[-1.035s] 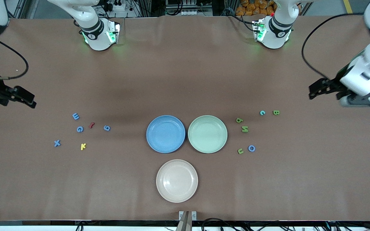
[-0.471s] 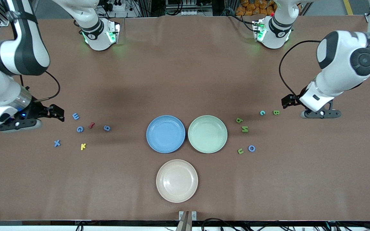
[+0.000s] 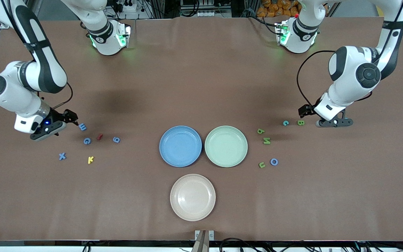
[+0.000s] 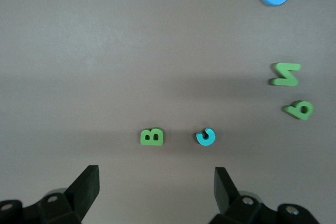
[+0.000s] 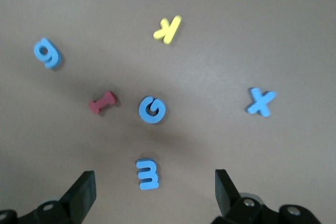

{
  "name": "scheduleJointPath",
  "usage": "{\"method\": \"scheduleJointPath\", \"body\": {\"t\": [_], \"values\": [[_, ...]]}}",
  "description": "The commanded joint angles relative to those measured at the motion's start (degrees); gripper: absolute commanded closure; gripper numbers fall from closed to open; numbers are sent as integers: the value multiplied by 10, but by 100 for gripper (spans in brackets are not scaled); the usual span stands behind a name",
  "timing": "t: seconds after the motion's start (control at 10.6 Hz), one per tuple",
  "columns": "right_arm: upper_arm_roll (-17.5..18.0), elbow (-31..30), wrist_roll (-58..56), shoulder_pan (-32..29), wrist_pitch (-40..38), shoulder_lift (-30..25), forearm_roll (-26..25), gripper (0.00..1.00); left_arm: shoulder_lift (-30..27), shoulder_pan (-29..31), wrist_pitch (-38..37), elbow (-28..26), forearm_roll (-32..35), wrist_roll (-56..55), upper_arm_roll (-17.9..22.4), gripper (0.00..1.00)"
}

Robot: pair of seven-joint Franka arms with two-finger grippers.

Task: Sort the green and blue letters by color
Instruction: 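Lower the right gripper onto blue letter while the left gripper grasps green B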

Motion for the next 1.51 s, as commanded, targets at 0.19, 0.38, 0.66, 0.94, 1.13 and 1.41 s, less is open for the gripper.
{"method": "scheduleJointPath", "body": {"t": [0.19,0.38,0.66,0.94,1.13,1.41], "values": [[14,-85,-31,-13,113,31,-9,0,74,15,139,-45,40,-6,15,6],[14,-86,-31,-27,119,48,-40,0,84,15,157,-54,40,-6,15,6],[12,-85,-27,-36,133,70,-68,0,118,15,210,-67,40,-6,17,10],[12,-84,-24,-36,155,87,-70,0,126,15,215,-67,40,-6,18,17],[10,-84,-24,-37,162,91,-101,31,140,16,229,-67,40,-6,18,22],[5,-84,-24,-44,193,109,-128,60,148,15,235,-66,40,-6,19,43]]}}
